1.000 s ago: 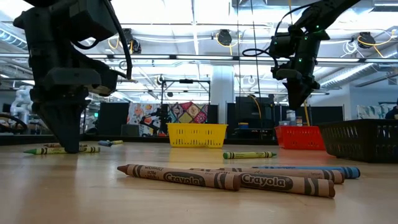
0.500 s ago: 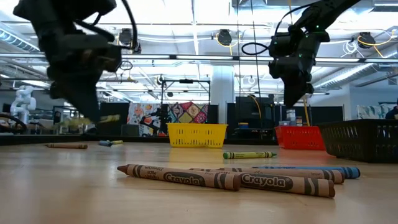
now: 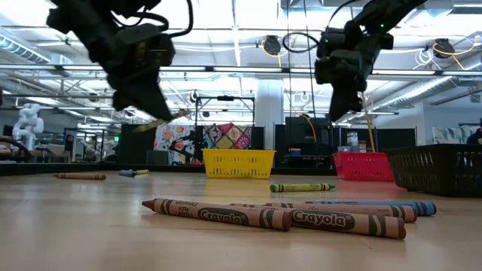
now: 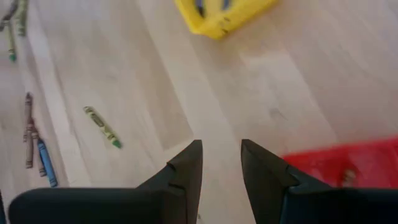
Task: Sort crayons
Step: Put the green crayon into the black bin
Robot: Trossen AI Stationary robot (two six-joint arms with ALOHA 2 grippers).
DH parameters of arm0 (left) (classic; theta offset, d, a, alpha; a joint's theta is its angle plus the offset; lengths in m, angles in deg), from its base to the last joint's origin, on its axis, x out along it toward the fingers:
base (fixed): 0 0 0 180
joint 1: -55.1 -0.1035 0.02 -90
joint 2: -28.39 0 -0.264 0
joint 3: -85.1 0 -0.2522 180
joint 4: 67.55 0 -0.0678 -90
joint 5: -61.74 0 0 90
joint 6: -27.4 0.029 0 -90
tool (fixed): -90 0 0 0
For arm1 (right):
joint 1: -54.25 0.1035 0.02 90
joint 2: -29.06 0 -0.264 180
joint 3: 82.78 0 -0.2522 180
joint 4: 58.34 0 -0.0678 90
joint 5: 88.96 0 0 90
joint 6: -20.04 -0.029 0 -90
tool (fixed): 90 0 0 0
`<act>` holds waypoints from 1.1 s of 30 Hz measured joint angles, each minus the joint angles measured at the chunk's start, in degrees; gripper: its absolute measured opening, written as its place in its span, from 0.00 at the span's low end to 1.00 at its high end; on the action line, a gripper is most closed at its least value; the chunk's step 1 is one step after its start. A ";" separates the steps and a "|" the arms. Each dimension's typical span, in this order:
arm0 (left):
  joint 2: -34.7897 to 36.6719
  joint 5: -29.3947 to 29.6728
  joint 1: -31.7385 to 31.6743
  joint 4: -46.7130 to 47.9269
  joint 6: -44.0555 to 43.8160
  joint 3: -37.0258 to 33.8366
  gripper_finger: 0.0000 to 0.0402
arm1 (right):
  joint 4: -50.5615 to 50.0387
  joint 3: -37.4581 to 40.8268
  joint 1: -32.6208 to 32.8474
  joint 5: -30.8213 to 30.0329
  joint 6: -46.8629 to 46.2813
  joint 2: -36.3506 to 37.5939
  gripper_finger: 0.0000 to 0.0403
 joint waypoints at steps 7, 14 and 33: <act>0.02 -2.38 -3.66 -8.23 9.91 0.07 0.02 | 6.72 0.00 7.39 -5.17 -2.43 0.00 0.24; 0.11 -5.55 -7.66 -11.95 16.34 0.09 0.02 | 8.27 0.00 14.93 -13.17 -6.32 0.00 0.24; 0.11 -14.49 -12.92 -23.28 25.51 0.14 0.02 | 11.26 0.00 28.41 -24.45 -15.72 0.00 0.30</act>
